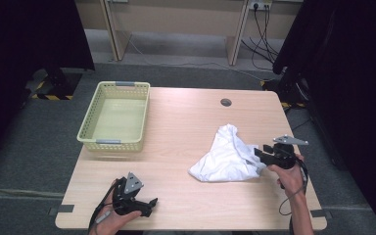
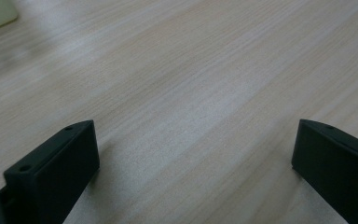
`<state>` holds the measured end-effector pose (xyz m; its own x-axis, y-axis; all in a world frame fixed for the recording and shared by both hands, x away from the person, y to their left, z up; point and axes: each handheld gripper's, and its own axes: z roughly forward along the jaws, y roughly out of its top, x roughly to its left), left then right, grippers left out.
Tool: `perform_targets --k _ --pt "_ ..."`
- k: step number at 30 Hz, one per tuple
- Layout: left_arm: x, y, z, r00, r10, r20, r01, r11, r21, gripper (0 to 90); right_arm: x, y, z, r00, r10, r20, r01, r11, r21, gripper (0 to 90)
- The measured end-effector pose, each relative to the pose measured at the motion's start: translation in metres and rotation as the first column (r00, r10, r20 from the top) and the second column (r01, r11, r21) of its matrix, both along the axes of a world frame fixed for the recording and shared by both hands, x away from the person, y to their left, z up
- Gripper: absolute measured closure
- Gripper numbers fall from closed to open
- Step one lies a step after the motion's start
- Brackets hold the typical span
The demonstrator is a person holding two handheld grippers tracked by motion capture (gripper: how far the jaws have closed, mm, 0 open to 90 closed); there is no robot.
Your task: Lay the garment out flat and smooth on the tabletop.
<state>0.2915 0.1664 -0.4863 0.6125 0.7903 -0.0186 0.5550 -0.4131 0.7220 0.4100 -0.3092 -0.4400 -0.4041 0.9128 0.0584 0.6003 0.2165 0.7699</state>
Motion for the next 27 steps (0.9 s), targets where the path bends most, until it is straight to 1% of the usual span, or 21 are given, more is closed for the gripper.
perform_targets --k 3,4,5,7,8,9,10,11,12,14,15,16,17,18,19,20,21,23,25,26,27 --pt "0.007 -0.004 0.002 0.9995 0.028 -0.018 -0.028 0.9996 0.01 0.0 0.006 0.003 -0.011 0.9996 0.0 -0.029 -0.001 1.0 -0.027 54.0" --pt "0.01 -0.006 0.004 0.9994 0.029 -0.021 -0.029 0.9995 0.01 3.7 0.008 0.003 -0.017 0.9991 -0.011 -0.04 0.008 0.999 -0.053 53.9" --pt "0.013 -0.009 0.005 0.9992 0.03 -0.026 -0.03 0.9995 -0.004 3.7 0.008 0.003 -0.017 0.9991 -0.011 -0.04 0.008 0.999 -0.053 53.9" --pt "0.019 -0.016 0.009 0.9988 0.043 -0.024 -0.044 0.9985 -0.034 3.7 0.011 0.001 -0.023 0.9985 -0.028 -0.048 0.024 0.997 -0.076 52.9" --pt "0.02 -0.021 0.012 0.9989 0.044 -0.014 -0.045 0.9981 -0.042 3.7 0.011 -0.001 -0.026 0.9976 -0.048 -0.051 0.043 0.995 -0.093 51.9" --pt "0.02 -0.026 0.014 0.9992 0.039 -0.006 -0.039 0.9983 -0.044 3.8 0.012 -0.004 -0.028 0.9957 -0.08 -0.046 0.074 0.991 -0.112 50.0" --pt "0.021 -0.032 0.016 0.9995 0.032 0.002 -0.032 0.9986 -0.041 3.8 0.013 -0.014 -0.033 0.9902 -0.135 -0.038 0.132 0.989 -0.069 47.7" --pt "0.022 -0.037 0.017 0.9996 0.026 0.011 -0.026 0.9989 -0.039 3.8 0.013 -0.014 -0.033 0.9902 -0.135 -0.038 0.132 0.989 -0.069 47.7" --pt "0.023 -0.041 0.019 0.9997 0.019 0.017 -0.018 0.999 -0.041 4.0 0.012 -0.018 -0.033 0.9871 -0.157 -0.033 0.154 0.985 -0.071 46.8" --pt "0.026 -0.051 0.021 0.9998 0.003 0.018 -0.002 0.9989 -0.046 4.4 0.01 -0.026 -0.031 0.9794 -0.201 -0.025 0.197 0.975 -0.106 45.7" --pt "0.027 -0.055 0.022 0.9998 -0.004 0.021 0.005 0.9991 -0.043 4.6 0.009 -0.031 -0.03 0.9766 -0.214 -0.02 0.211 0.971 -0.11 45.1" --pt "0.029 -0.059 0.023 0.9996 -0.011 0.024 0.012 0.9991 -0.04 4.9 0.007 -0.036 -0.029 0.9728 -0.231 -0.011 0.229 0.969 -0.092 44.1" --pt "0.03 -0.063 0.024 0.9994 -0.023 0.026 0.024 0.9989 -0.04 5.5 0.002 -0.044 -0.026 0.9659 -0.259 -0.002 0.258 0.964 -0.06 43.3" --pt "0.033 -0.067 0.025 0.9992 -0.032 0.024 0.033 0.9986 -0.042 5.9 -0.001 -0.047 -0.025 0.9658 -0.259 0.004 0.259 0.965 -0.045 43.1" --pt "0.035 -0.072 0.025 0.9989 -0.04 0.023 0.041 0.9983 -0.041 5.9 -0.001 -0.047 -0.025 0.9658 -0.259 0.004 0.259 0.965 -0.045 43.1" --pt "0.037 -0.076 0.026 0.9987 -0.045 0.024 0.046 0.9981 -0.04 6.6 -0.005 -0.047 -0.022 0.9709 -0.239 0.014 0.239 0.971 -0.015 42.8" --pt "0.04 -0.081 0.026 0.9982 -0.054 0.025 0.055 0.9977 -0.04 6.6 -0.005 -0.047 -0.022 0.9709 -0.239 0.014 0.239 0.971 -0.015 42.8" --pt "0.046 -0.09 0.026 0.998 -0.062 0.015 0.062 0.9967 -0.052 7.6 -0.007 -0.043 -0.018 0.9783 -0.206 0.017 0.207 0.978 -0.014 42.5" --pt "0.052 -0.097 0.024 0.9987 -0.05 0.007 0.051 0.9973 -0.053 7.8 -0.008 -0.037 -0.015 0.9843 -0.175 0.024 0.175 0.984 -0.014 42.1" --pt "0.055 -0.1 0.023 0.9994 -0.033 0.012 0.034 0.9983 -0.048 8.1 -0.007 -0.034 -0.014 0.9877 -0.154 0.024 0.155 0.988 -0.018 41.8" --pt "0.059 -0.103 0.021 0.9997 -0.014 0.021 0.015 0.9993 -0.035 8.1 -0.006 -0.03 -0.014 0.9902 -0.138 0.023 0.138 0.99 -0.017 41.7"
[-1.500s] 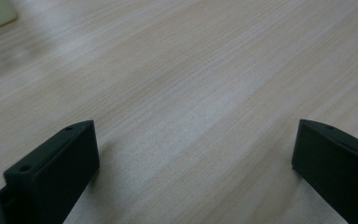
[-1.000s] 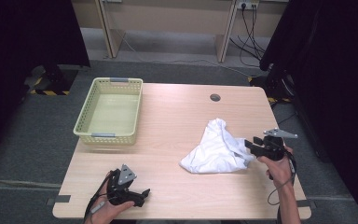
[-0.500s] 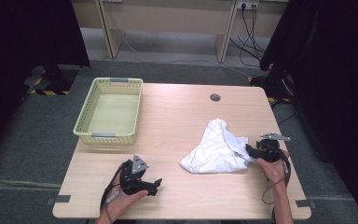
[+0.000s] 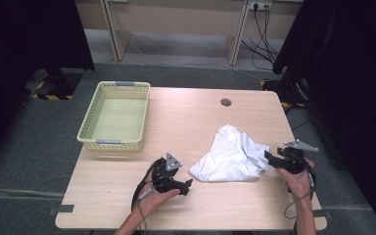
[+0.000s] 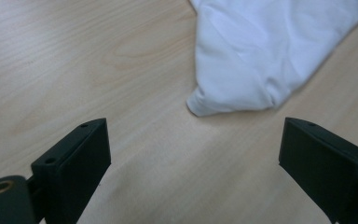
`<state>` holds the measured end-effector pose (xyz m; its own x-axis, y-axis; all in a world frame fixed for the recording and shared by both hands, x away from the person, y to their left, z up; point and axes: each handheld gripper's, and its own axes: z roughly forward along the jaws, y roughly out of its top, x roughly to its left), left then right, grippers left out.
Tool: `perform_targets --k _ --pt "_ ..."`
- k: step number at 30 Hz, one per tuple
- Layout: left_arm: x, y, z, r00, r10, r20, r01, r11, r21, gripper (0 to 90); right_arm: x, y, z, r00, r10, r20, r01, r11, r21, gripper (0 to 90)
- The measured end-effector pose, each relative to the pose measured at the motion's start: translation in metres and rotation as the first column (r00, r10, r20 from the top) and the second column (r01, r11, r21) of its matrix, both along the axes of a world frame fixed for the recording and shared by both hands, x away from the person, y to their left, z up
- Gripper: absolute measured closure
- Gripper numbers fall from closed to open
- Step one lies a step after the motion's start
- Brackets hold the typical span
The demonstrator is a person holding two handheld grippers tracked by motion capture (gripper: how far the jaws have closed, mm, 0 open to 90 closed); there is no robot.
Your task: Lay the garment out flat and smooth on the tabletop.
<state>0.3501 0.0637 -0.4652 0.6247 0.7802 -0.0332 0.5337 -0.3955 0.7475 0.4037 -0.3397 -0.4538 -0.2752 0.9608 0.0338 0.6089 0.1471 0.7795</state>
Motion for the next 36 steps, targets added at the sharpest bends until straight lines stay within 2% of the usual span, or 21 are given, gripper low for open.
perform_targets --k 3,5,7,9,10,11,12,13,15,19,25,28,30,32,34,36 --pt "0.013 -0.005 -0.004 0.9984 0.056 -0.012 -0.056 0.9984 -0.005 7.6 0.002 0.007 -0.003 0.9995 0.028 -0.014 -0.028 1.0 -0.001 41.7" --pt "0.019 -0.01 -0.006 0.9972 0.073 -0.02 -0.073 0.9973 -0.013 6.7 0.004 0.01 -0.007 0.9988 0.045 -0.018 -0.045 0.999 0.004 41.7" --pt "0.024 -0.016 -0.007 0.9968 0.073 -0.031 -0.074 0.9967 -0.032 5.7 0.006 0.013 -0.01 0.9959 0.085 -0.032 -0.084 0.996 0.04 40.6" --pt "0.027 -0.024 -0.011 0.9976 0.064 -0.028 -0.065 0.9979 -0.009 5.3 0.008 0.016 -0.015 0.9903 0.127 -0.057 -0.122 0.989 0.077 38.2" --pt "0.029 -0.027 -0.014 0.9977 0.061 -0.028 -0.06 0.9981 0.013 5.2 0.008 0.018 -0.018 0.9886 0.131 -0.074 -0.126 0.989 0.072 37.1" --pt "0.029 -0.028 -0.017 0.9979 0.061 -0.023 -0.06 0.9978 0.029 5.2 0.009 0.019 -0.021 0.9889 0.135 -0.063 -0.132 0.99 0.058 37.0" --pt "0.029 -0.027 -0.017 0.9977 0.065 -0.018 -0.064 0.9975 0.028 3.3 0.009 0.018 -0.022 0.9893 0.134 -0.059 -0.13 0.99 0.058 36.9" --pt "0.027 -0.025 -0.017 0.9977 0.066 -0.016 -0.066 0.9974 0.028 3.4 0.01 0.017 -0.021 0.9895 0.129 -0.064 -0.125 0.99 0.064 36.5" --pt "0.024 -0.018 -0.018 0.997 0.076 -0.012 -0.076 0.9968 0.026 4.0 0.01 0.012 -0.019 0.9928 0.092 -0.076 -0.09 0.995 0.032 36.3" --pt "0.012 -0.001 -0.019 0.9951 0.098 -0.004 -0.098 0.9948 0.025 3.3 0.007 -0.001 -0.02 0.9973 0.039 -0.062 -0.039 0.999 0.005 36.3" --pt "-0.012 0.015 -0.019 0.9964 0.082 0.019 -0.083 0.9956 0.044 3.7 0.003 -0.008 -0.019 0.997 0.006 -0.077 -0.006 1.0 -0.003 34.8" --pt "-0.02 0.02 -0.019 0.9978 0.065 0.008 -0.066 0.9971 0.037 3.5 0.001 -0.004 -0.015 0.9955 -0.003 -0.094 0.002 1.0 -0.01 33.5" --pt "-0.024 0.022 -0.019 0.9992 0.039 0.005 -0.039 0.9988 0.029 3.3 -0.002 0.004 -0.009 0.9966 0.022 -0.079 -0.023 1.0 -0.011 33.4" --pt "-0.028 0.025 -0.018 0.9998 0.014 0.011 -0.014 0.9998 -0.016 3.5 -0.006 0.014 -0.002 0.996 0.066 -0.06 -0.066 0.998 0.004 33.3" --pt "-0.032 0.028 -0.017 0.9998 0.018 -0.002 -0.018 0.9978 -0.064 3.4 -0.009 0.027 0.003 0.9927 0.112 -0.047 -0.11 0.994 0.027 33.1" --pt "-0.037 0.031 -0.018 0.9999 0.008 -0.009 -0.009 0.9978 -0.066 3.2 -0.01 0.041 0.006 0.9863 0.159 -0.046 -0.157 0.987 0.046 32.8"
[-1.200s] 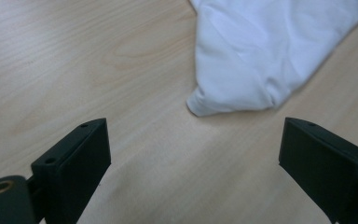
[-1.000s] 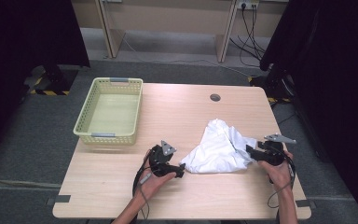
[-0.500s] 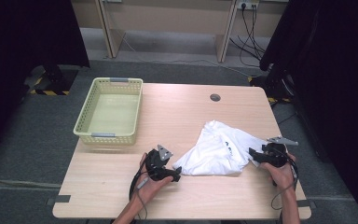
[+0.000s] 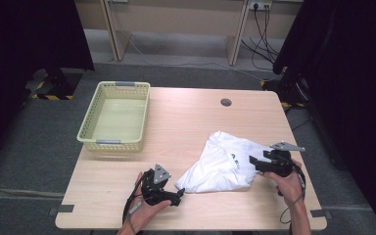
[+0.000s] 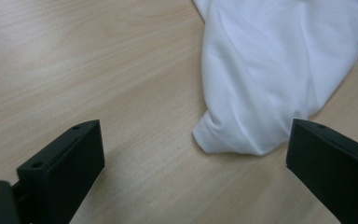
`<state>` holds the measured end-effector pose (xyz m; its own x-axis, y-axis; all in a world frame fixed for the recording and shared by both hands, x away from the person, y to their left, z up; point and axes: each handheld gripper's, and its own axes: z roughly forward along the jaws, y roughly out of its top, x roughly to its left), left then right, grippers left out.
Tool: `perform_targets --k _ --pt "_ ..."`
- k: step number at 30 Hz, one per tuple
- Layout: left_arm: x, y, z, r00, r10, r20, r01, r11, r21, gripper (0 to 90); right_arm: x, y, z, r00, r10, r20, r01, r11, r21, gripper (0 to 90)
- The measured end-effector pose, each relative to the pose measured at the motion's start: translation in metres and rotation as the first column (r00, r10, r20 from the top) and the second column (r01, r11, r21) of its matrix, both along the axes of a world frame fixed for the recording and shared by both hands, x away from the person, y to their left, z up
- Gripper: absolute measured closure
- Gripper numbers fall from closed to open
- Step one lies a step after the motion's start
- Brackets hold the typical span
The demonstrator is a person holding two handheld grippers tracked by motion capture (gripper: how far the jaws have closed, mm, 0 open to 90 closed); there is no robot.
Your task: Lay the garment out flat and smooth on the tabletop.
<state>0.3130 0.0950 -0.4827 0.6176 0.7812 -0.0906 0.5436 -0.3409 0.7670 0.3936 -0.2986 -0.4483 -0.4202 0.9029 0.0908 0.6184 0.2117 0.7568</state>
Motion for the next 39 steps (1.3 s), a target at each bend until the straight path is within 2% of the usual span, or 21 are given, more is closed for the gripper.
perform_targets --k 3,6,9,13,17,21,24,27,29,32,34,36,38,39 --pt "-0.009 0.01 -0.001 1.0 -0.004 0.001 0.004 0.9998 0.021 2.9 0.001 0.025 0.0 0.9974 0.071 -0.01 -0.071 0.997 0.003 32.5" --pt "-0.014 0.024 -0.002 0.9999 0.006 -0.015 -0.005 0.9985 0.055 2.8 0.002 0.042 0.001 0.9943 0.105 -0.017 -0.106 0.994 -0.008 32.2" --pt "-0.018 0.036 -0.003 0.9998 0.018 -0.009 -0.017 0.9948 0.101 1.0 0.002 0.054 0.004 0.9912 0.131 -0.014 -0.131 0.991 -0.014 32.1" --pt "-0.021 0.051 -0.003 0.9994 0.032 -0.011 -0.03 0.9947 0.099 0.0 0.002 0.067 0.007 0.989 0.147 -0.013 -0.147 0.989 -0.011 32.2" --pt "-0.02 0.057 -0.003 0.9995 0.029 -0.013 -0.027 0.9947 0.099 0.0 0.005 0.077 0.006 0.9884 0.15 -0.022 -0.151 0.989 -0.011 32.4" --pt "-0.019 0.057 -0.003 0.9994 0.031 -0.012 -0.03 0.9946 0.1 0.0 0.013 0.087 0.002 0.9865 0.16 -0.034 -0.161 0.987 -0.017 34.2" --pt "-0.019 0.057 -0.003 0.9994 0.031 -0.012 -0.03 0.9945 0.1 0.0 0.025 0.096 -0.003 0.9868 0.15 -0.061 -0.152 0.988 -0.034 35.0" --pt "-0.019 0.057 -0.003 0.9994 0.031 -0.012 -0.03 0.9945 0.1 0.0 0.033 0.103 -0.007 0.9835 0.164 -0.077 -0.169 0.983 -0.066 44.8" --pt "-0.019 0.057 -0.003 0.9994 0.031 -0.012 -0.03 0.9945 0.1 0.0 0.038 0.107 -0.012 0.9778 0.191 -0.086 -0.199 0.974 -0.104 57.9" --pt "-0.019 0.057 -0.003 0.9994 0.032 -0.011 -0.03 0.9945 0.1 0.0 0.039 0.11 -0.014 0.9682 0.24 -0.071 -0.246 0.963 -0.108 77.7" --pt "-0.019 0.057 -0.003 0.9994 0.032 -0.012 -0.03 0.9945 0.1 0.0 0.035 0.111 -0.011 0.9637 0.262 -0.053 -0.266 0.956 -0.125 82.8" --pt "-0.019 0.057 -0.003 0.9994 0.032 -0.011 -0.03 0.9945 0.1 0.0 0.029 0.111 -0.005 0.9595 0.28 -0.03 -0.282 0.95 -0.133 84.1" --pt "-0.019 0.057 -0.003 0.9994 0.032 -0.012 -0.03 0.9945 0.1 0.0 0.021 0.108 0.003 0.9562 0.293 -0.001 -0.291 0.949 -0.12 84.4" --pt "-0.019 0.057 -0.003 0.9994 0.032 -0.011 -0.031 0.9945 0.1 0.0 0.009 0.104 0.01 0.9503 0.31 0.031 -0.306 0.947 -0.099 84.5"
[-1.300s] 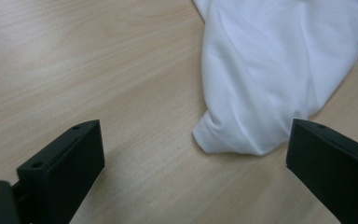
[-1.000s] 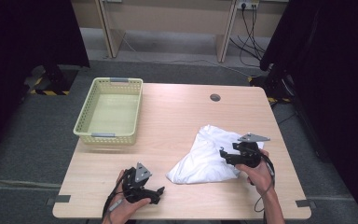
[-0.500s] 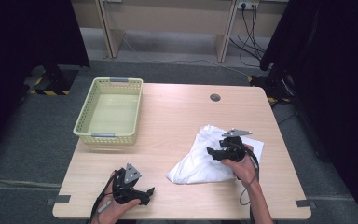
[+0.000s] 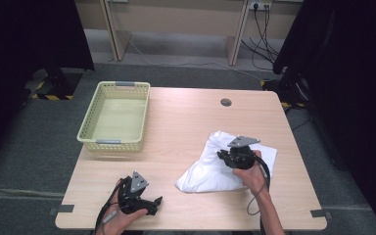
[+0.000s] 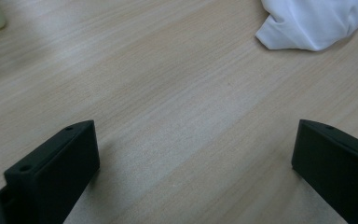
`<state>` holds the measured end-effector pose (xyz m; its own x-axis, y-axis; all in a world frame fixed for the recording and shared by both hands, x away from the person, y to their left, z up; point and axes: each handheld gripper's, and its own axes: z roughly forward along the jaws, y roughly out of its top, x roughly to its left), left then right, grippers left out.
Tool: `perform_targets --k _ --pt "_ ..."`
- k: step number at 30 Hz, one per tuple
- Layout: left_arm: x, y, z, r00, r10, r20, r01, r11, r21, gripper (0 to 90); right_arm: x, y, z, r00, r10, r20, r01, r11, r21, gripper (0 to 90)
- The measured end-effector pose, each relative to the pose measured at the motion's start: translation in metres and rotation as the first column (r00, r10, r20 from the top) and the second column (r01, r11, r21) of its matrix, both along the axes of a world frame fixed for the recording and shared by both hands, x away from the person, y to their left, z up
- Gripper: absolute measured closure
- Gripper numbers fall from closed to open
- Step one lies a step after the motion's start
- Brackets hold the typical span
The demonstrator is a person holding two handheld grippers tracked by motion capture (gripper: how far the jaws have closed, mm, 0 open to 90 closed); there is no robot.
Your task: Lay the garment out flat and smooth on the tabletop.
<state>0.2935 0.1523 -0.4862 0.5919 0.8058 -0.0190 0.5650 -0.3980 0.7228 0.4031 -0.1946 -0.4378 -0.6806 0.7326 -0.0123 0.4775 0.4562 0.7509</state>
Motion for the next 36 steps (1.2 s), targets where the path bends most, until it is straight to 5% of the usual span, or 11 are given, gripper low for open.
perform_targets --k 2,8,17,21,27,32,36 --pt "0.0 0.0 0.0 1.0 0.001 0.0 -0.001 1.0 0.0 0.0 -0.007 -0.002 0.003 0.9999 0.012 0.01 -0.012 1.0 0.006 84.4" --pt "0.0 0.0 0.0 1.0 0.004 0.0 -0.004 1.0 0.0 0.0 -0.061 -0.018 0.014 0.9955 0.064 0.07 -0.066 0.997 0.029 84.3" --pt "0.0 0.0 0.0 1.0 0.006 -0.001 -0.006 1.0 -0.001 0.0 -0.137 -0.041 0.001 0.9914 0.114 0.064 -0.12 0.988 0.094 83.8" --pt "0.0 0.0 0.0 0.9999 0.011 0.001 -0.011 0.9999 -0.002 0.0 -0.157 -0.044 0.0 0.99 0.134 0.044 -0.138 0.984 0.115 77.6" --pt "0.0 0.0 0.0 0.9999 0.012 0.001 -0.012 0.9999 -0.001 0.0 -0.147 -0.06 0.011 0.9993 0.001 0.038 -0.007 0.989 0.151 56.7" --pt "0.0 0.0 0.0 0.9999 0.011 0.0 -0.011 0.9999 -0.001 0.0 -0.127 -0.063 0.012 0.9988 -0.046 0.016 0.043 0.989 0.139 51.3" --pt "0.0 0.0 0.0 0.9999 0.011 0.001 -0.011 0.9999 -0.001 0.0 -0.104 -0.045 0.009 0.9992 -0.034 -0.02 0.036 0.992 0.122 45.9"
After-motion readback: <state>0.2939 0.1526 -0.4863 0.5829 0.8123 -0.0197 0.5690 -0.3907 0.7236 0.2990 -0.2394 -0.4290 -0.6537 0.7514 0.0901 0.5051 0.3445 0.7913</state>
